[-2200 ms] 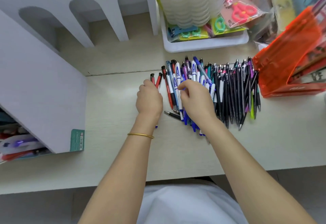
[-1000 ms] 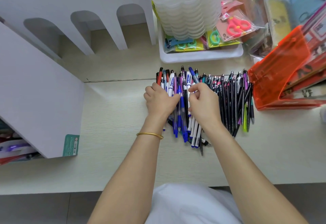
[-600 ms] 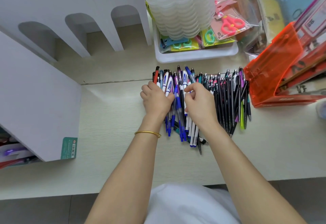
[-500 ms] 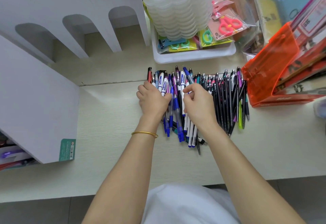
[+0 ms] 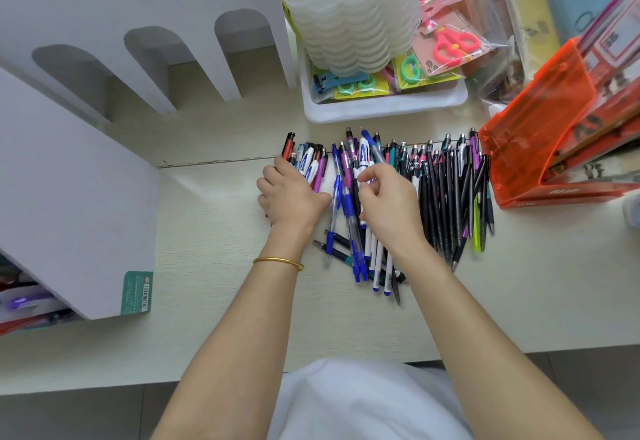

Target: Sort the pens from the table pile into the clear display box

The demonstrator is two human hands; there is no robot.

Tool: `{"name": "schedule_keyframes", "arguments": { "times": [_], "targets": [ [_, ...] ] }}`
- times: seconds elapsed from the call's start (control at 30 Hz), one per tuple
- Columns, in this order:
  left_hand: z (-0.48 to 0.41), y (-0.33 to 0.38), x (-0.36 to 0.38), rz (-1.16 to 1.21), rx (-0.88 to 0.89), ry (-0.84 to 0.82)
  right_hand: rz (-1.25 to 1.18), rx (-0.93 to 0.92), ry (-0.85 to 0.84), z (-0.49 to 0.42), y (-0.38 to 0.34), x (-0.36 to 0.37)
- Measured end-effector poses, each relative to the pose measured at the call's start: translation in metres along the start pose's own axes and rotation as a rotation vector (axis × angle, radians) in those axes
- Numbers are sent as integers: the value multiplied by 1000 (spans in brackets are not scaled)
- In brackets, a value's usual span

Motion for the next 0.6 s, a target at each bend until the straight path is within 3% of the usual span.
{"name": "schedule_keyframes", "arguments": {
  "times": [0.6],
  "targets": [
    [-5,-32,-14,54,11,24,22,-39,-92,5,-15,22]
  ]
}}
Point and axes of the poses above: each hand's wrist, its own z-axis away from the middle knuckle, its own x-axis out of the palm, y = z × x, the point moved 4 cm from there along -z, towards the middle knuckle, and after that the axes turned 2 degrees about x, right-handed, at the moved point
